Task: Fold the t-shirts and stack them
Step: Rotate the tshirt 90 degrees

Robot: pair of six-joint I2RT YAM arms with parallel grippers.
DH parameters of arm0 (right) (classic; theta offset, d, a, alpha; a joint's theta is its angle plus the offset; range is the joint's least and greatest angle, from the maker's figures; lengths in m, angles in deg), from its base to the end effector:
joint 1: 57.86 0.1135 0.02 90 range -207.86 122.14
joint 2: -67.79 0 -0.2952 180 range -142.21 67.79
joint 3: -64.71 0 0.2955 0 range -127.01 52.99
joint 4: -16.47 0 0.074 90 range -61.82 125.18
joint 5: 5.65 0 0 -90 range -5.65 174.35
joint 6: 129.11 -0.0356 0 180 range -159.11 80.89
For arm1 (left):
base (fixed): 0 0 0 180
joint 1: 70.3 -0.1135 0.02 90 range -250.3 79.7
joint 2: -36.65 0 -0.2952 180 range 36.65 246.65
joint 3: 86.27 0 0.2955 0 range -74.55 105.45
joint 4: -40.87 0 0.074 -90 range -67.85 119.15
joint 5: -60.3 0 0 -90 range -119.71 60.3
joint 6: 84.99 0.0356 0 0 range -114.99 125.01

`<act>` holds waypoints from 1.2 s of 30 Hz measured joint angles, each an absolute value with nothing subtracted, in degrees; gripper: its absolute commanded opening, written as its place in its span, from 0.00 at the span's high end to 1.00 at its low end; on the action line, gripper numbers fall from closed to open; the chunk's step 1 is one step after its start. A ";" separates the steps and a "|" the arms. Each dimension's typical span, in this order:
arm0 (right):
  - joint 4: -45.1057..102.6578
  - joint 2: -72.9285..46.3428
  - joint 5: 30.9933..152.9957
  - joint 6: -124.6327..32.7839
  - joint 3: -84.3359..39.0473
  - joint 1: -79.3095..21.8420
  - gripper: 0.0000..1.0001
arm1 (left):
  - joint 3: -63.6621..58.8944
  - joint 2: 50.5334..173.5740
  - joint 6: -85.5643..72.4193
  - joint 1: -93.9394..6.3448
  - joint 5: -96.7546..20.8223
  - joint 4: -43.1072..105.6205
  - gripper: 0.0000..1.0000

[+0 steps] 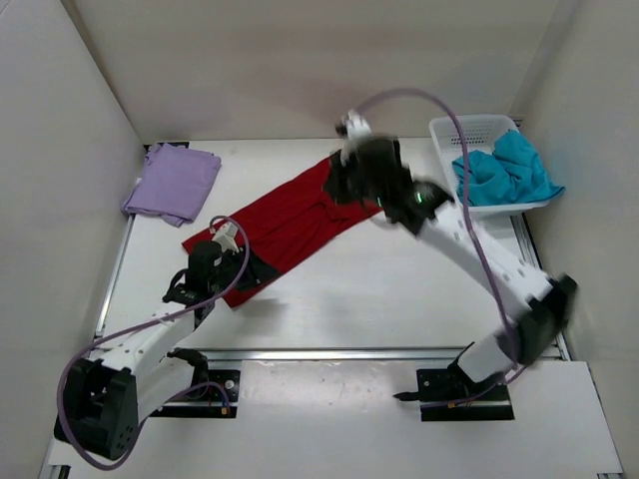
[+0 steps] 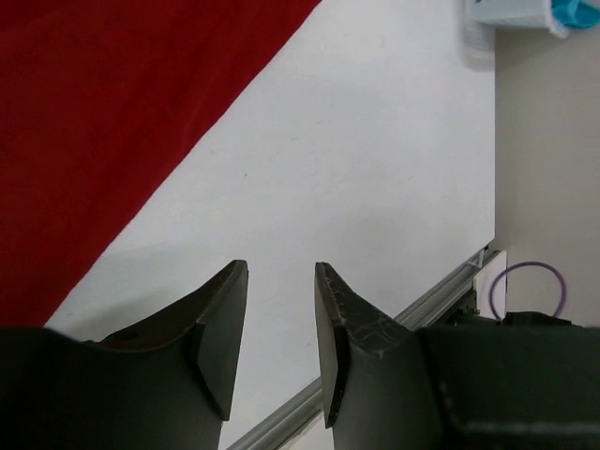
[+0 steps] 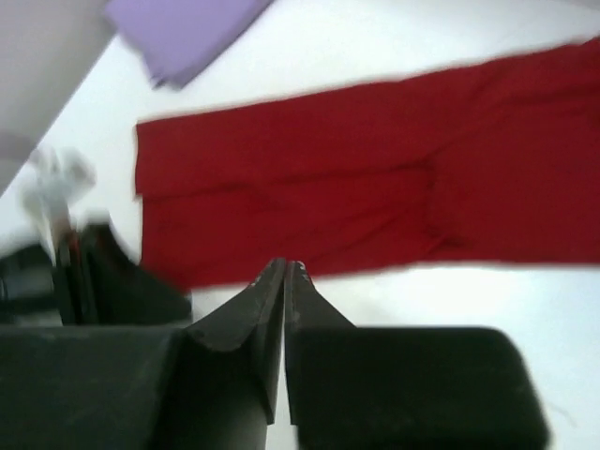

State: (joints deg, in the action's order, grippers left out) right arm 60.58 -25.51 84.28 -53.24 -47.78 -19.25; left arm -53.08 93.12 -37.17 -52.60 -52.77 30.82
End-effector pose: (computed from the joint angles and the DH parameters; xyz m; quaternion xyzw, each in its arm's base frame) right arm 0.3247 0.2592 0.4592 -0.1784 0.8239 0.2385 0.4821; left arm 0.2030 -0.0794 0.1841 -0.0901 0.8629 -0.3846 0.3151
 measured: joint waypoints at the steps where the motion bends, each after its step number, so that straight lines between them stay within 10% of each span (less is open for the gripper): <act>1: 53.79 -17.57 83.58 -54.33 -34.03 -16.98 0.94 | -53.10 92.26 -37.10 -53.15 -53.10 30.65 0.53; 6: 32.67 -1.05 83.53 -64.80 10.18 -17.61 0.76 | -53.06 86.60 -36.09 -55.73 -53.19 29.03 0.52; 15: 16.06 -32.37 90.40 -77.81 4.94 -11.01 0.56 | -52.42 86.06 -35.31 -56.87 -53.08 26.54 0.53; 25: 8.02 -46.88 93.52 -84.58 -7.87 -8.76 0.66 | -52.27 85.47 -35.48 -58.05 -52.99 26.54 0.54; 30: 9.50 -50.18 94.11 -84.39 -12.00 -8.87 0.98 | -52.14 86.84 -35.55 -58.02 -52.86 27.02 0.55; 36: 9.74 -44.98 95.05 -83.62 -4.77 -11.08 1.00 | -51.29 88.85 -35.24 -57.76 -52.49 26.93 0.56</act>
State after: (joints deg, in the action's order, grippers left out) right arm 9.74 -44.98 95.05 -83.62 -4.77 -11.08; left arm -51.29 88.85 -35.24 -57.76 -52.49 26.93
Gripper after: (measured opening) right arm 0.009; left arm 0.448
